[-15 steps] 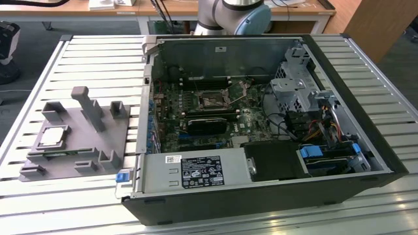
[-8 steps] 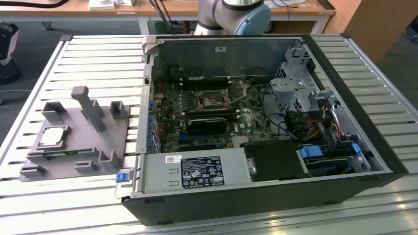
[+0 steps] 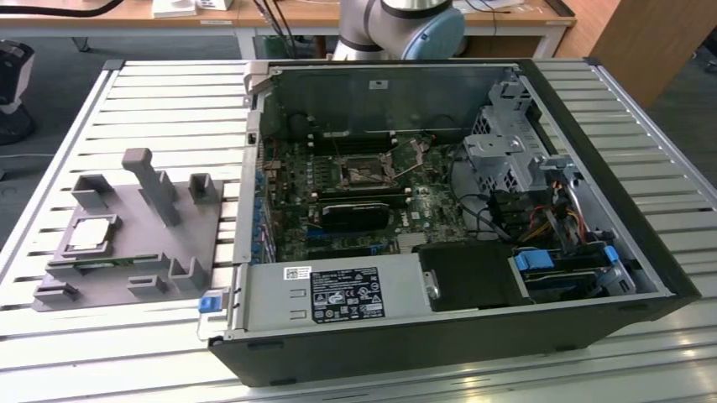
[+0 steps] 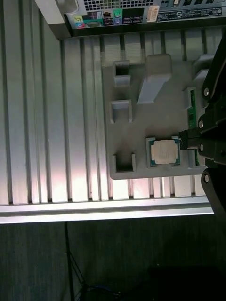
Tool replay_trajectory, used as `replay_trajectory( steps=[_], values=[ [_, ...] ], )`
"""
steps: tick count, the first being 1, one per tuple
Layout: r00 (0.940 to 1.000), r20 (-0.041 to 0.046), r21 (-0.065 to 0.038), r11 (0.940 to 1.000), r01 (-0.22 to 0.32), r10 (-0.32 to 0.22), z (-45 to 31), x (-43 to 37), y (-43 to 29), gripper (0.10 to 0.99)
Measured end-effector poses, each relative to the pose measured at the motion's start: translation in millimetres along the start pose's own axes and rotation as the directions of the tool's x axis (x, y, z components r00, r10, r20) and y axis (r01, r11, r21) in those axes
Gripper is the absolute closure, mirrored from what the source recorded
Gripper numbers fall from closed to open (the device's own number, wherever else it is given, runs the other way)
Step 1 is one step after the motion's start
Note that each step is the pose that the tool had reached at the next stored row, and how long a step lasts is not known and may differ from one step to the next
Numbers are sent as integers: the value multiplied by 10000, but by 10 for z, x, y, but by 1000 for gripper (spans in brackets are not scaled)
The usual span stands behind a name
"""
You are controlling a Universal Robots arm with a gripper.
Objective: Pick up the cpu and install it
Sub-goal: 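Pick up the cpu and move it towards the insertion slot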
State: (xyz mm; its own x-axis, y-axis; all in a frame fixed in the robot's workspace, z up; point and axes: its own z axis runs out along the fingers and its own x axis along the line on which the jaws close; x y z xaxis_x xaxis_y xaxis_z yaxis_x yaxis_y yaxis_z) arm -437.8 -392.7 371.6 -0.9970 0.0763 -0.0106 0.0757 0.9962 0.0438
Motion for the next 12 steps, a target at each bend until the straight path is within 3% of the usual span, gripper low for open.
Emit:
replay_trajectory(
  steps=[9,12],
  values=[
    [10000,-1,-3,10000,16,-16,51,-2,-31,973],
    [10000,-7,-3,10000,86,-86,103,-2,-51,796]
  ],
)
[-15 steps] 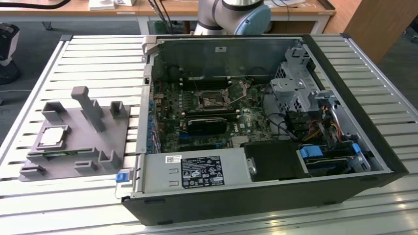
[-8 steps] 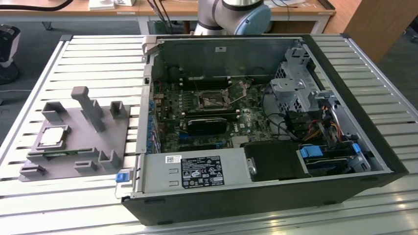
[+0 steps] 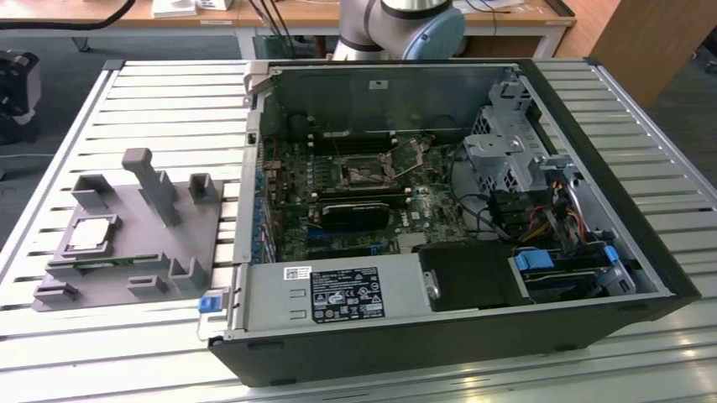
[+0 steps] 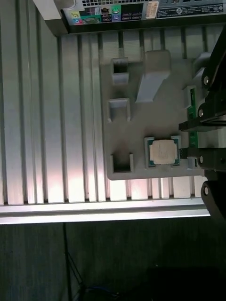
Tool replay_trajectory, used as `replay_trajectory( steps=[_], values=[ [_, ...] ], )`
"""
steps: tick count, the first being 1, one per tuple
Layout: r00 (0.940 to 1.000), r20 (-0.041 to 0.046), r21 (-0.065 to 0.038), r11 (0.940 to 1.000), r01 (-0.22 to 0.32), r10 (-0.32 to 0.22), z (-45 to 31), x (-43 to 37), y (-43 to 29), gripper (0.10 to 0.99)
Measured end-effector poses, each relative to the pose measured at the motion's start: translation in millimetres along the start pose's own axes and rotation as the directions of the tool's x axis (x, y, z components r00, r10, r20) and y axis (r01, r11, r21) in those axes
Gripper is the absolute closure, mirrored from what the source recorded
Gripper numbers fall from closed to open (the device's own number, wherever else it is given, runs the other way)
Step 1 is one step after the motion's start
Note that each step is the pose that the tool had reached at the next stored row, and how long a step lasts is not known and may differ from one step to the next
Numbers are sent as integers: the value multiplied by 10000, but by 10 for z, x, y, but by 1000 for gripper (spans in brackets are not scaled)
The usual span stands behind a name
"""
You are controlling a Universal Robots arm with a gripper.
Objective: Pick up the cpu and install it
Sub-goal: 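Pick up the cpu and move it towards the insertion slot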
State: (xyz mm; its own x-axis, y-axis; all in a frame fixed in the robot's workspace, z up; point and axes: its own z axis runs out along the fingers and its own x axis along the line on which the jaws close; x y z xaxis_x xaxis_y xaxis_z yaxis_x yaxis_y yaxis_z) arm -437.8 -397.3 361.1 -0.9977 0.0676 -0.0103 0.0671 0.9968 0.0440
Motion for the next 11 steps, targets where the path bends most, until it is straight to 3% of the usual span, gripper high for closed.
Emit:
replay_trajectory(
  steps=[1,2,4,7,8,11],
  values=[
    [10000,-2,0,10000,22,-22,18,0,-4,737],
    [10000,-5,0,10000,45,-45,35,1,-6,737],
    [10000,-6,0,10000,82,-82,71,2,-9,620],
    [9999,-8,-2,9999,113,-113,126,11,-13,620],
    [9999,-9,-1,9999,119,-119,144,20,-13,557],
    [9999,-11,0,9999,130,-130,173,53,-17,557]
  ],
)
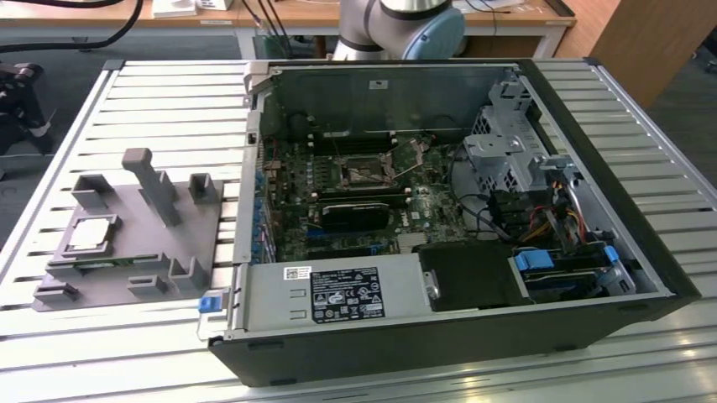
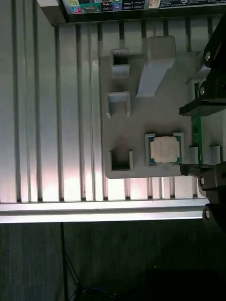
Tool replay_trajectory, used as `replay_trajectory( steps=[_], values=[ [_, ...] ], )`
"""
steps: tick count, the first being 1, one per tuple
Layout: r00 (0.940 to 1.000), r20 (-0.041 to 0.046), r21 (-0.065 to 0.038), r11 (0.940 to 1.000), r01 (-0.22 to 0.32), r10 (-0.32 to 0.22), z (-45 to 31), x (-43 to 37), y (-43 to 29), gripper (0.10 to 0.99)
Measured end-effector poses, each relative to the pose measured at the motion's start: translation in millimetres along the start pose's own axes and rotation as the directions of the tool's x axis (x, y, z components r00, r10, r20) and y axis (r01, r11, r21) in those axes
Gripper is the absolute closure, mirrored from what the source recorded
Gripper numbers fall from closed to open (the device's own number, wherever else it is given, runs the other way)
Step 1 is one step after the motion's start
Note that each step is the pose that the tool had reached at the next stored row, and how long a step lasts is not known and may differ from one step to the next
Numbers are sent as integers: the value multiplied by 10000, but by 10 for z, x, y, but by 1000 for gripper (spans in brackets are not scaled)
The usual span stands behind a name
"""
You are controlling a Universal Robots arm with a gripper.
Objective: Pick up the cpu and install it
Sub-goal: 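Pick up the cpu and move it towards the insertion slot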
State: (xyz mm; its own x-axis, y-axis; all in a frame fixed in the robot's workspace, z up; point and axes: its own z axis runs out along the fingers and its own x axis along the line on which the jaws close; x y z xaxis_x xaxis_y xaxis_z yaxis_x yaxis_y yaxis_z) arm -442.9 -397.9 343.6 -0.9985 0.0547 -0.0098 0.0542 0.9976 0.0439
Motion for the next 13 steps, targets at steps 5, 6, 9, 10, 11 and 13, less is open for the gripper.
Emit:
replay_trajectory(
  steps=[5,6,9,10,11,13],
  values=[
    [10000,0,-15,10000,1,-1,38,22,-3,557],
    [10000,1,-25,10000,1,-1,46,24,-3,557],
    [10000,0,-32,10000,-1,1,66,28,-4,557],
    [10000,-1,-35,10000,0,0,74,29,-5,557],
    [10000,0,-36,10000,0,0,81,31,-5,557],
    [10000,-1,-36,10000,0,0,97,35,-6,557]
  ],
)
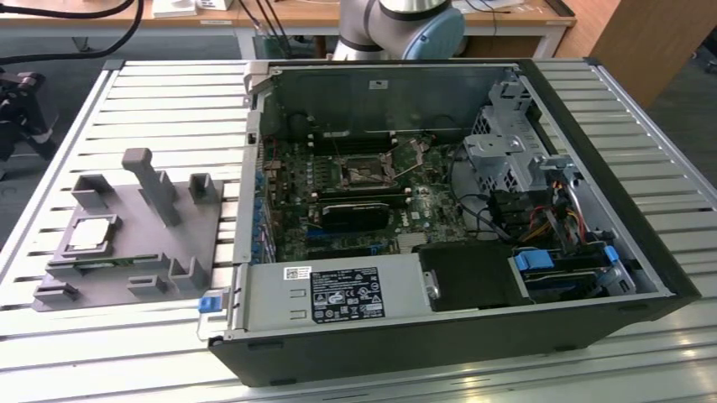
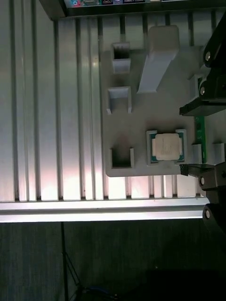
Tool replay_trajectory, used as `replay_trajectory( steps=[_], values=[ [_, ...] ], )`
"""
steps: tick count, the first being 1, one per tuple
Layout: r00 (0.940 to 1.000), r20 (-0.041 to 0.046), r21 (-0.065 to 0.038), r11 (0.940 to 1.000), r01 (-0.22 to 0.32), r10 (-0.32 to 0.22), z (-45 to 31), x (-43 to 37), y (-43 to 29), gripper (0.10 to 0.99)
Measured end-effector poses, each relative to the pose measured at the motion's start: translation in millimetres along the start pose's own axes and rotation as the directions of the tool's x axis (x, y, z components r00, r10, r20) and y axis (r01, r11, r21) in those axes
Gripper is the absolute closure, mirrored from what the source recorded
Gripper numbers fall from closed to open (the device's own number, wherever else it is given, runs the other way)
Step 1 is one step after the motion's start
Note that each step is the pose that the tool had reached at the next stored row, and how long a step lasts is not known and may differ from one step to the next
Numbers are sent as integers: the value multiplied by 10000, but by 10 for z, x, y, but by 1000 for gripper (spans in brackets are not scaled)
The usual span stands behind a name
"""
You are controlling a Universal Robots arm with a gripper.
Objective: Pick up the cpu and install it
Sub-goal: 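Pick up the cpu and move it towards the insertion slot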
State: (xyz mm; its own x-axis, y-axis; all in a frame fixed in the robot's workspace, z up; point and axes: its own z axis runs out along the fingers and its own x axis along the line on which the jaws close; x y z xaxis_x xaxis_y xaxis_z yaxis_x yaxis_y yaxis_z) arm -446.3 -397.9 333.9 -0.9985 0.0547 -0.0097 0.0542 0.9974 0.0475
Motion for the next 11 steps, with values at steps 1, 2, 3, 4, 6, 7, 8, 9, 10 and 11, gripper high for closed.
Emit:
replay_trajectory(
  steps=[1,2,3,4,6,7,8,9,10,11],
  values=[
    [10000,0,0,10000,0,0,7,2,0,557],
    [10000,-1,1,10000,1,-1,11,3,-1,557],
    [10000,-1,1,10000,0,0,15,6,-1,557],
    [10000,1,0,10000,1,-1,25,9,-2,557],
    [10000,0,0,10000,0,0,34,13,-3,557],
    [10000,-1,0,10000,0,0,38,14,-3,557],
    [10000,0,0,10000,0,0,43,15,-3,557],
    [10000,0,-1,10000,0,0,49,17,-3,557],
    [10000,-1,0,10000,0,0,53,17,-3,557],
    [10000,-1,0,10000,0,0,58,19,-4,557]
  ],
)
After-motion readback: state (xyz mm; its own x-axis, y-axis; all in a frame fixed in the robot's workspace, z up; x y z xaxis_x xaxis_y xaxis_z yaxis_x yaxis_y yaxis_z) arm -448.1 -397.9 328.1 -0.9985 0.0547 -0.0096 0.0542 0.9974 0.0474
